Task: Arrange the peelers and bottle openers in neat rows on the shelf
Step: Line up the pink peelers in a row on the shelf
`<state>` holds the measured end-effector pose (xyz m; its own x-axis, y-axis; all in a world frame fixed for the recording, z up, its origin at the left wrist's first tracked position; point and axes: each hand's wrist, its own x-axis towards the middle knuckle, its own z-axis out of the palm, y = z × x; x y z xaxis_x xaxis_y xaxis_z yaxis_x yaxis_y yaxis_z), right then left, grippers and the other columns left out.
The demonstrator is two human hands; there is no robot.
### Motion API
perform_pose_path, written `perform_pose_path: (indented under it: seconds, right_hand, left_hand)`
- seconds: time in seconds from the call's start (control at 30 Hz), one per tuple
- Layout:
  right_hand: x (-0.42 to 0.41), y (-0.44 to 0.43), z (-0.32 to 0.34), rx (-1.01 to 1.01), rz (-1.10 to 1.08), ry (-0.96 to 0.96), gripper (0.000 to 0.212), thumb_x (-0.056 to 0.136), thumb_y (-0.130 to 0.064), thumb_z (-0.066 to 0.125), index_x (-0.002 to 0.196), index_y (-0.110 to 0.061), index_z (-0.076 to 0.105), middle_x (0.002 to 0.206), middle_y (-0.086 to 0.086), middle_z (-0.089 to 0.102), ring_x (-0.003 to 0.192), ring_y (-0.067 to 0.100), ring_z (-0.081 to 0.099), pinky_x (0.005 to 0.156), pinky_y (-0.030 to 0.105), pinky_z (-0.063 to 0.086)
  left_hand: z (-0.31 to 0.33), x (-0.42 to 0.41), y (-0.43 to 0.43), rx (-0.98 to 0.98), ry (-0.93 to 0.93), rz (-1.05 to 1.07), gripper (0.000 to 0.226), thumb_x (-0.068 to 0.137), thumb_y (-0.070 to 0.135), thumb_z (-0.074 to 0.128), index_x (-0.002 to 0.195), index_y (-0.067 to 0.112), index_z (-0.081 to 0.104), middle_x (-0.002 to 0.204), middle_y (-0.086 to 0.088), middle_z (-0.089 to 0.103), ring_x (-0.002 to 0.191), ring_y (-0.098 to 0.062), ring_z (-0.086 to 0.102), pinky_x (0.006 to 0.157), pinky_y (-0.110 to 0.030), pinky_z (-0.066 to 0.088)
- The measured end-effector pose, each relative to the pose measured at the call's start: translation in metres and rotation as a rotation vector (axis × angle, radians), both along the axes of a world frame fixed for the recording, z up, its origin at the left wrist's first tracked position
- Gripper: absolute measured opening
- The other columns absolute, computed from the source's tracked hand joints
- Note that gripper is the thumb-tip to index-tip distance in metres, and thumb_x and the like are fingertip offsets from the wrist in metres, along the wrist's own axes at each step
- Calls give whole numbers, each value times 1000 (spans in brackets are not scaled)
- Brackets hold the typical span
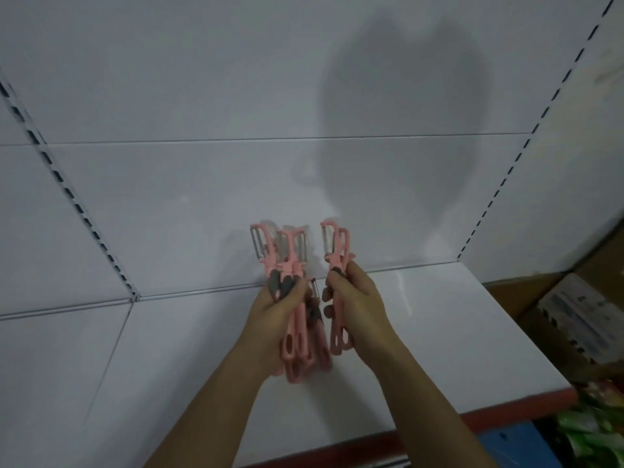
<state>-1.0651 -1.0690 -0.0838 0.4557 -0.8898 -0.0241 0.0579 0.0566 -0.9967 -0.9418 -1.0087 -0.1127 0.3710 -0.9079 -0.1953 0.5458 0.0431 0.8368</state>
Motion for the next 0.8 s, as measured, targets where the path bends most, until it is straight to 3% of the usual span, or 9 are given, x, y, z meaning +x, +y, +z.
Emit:
perform_pose_path:
  seconds: [0.07, 0.13, 0.23, 0.3, 0.43, 0.5, 0.6, 0.67, 0.8]
  right_hand:
    - [5, 3, -2, -149, -64, 113, 25, 103, -28, 50, 104, -47, 66, 100, -10, 68, 91, 5, 67, 75, 27, 58]
    - [1, 1, 3, -133, -148, 111, 31, 105, -31, 46, 101, -55, 65, 109, -7, 66, 103, 10, 65, 87, 33, 58]
    - [-20, -15, 17, -10, -160, 10, 28, 104, -20, 50, 101, -31, 75, 100, 0, 76, 98, 20, 73, 89, 41, 61]
    - [-39, -27, 24, -10, -154, -3, 22, 101, -13, 56, 104, -23, 76, 100, 5, 77, 98, 23, 74, 90, 45, 60]
    - [-85, -57, 28, 14, -127, -18, 23, 104, -15, 53, 117, -18, 71, 99, 3, 77, 96, 20, 75, 76, 27, 60]
    - [-109, -72, 26, 6, -215, 27, 23, 105, -21, 49, 121, -24, 67, 90, 0, 75, 87, 22, 76, 69, 26, 60]
    - [-145, -102, 7, -109, -386, 208, 21, 105, -37, 49, 102, -26, 67, 70, -4, 65, 57, 17, 66, 54, 29, 52]
    - [-164, -122, -15, -128, -409, 301, 23, 106, -29, 47, 98, -21, 68, 57, -9, 53, 51, 18, 49, 52, 34, 42]
    - [-191, -149, -42, -138, -391, 414, 37, 99, -10, 44, 117, -33, 68, 60, -11, 59, 55, 10, 53, 55, 30, 46]
  left_hand:
    - [-3, -18, -10, -85, 78, -79, 37, 86, 30, 77, 122, 24, 72, 125, -14, 71, 116, -31, 70, 82, -47, 62]
    - [-4, -27, -21, -125, -4, -126, 39, 86, 32, 78, 124, 29, 70, 124, -9, 72, 116, -27, 70, 81, -42, 61]
    - [-1, -39, -42, -117, -313, -138, 36, 88, 20, 78, 121, 31, 70, 110, -4, 76, 105, -28, 74, 78, -38, 62]
    - [4, -53, -58, -129, -383, -138, 37, 85, 16, 77, 117, 33, 70, 105, -2, 77, 99, -25, 75, 75, -35, 62]
    - [7, -78, -86, -172, -313, -164, 38, 86, 10, 74, 120, 25, 66, 107, -4, 77, 98, -23, 76, 78, -38, 64]
    - [3, -86, -100, -144, -240, -115, 31, 90, 2, 68, 117, 17, 62, 98, -4, 77, 88, -23, 77, 72, -38, 64]
    - [-5, -102, -123, -137, -236, -81, 29, 80, 1, 70, 107, 7, 60, 80, -6, 69, 63, -21, 65, 57, -31, 56]
    - [-13, -116, -140, -110, -286, -55, 27, 82, -2, 76, 103, 8, 62, 75, -3, 68, 61, -18, 64, 56, -28, 55]
    - [-24, -143, -174, -106, -318, 37, 25, 87, -2, 76, 110, 7, 69, 92, 3, 79, 78, -12, 75, 68, -22, 59]
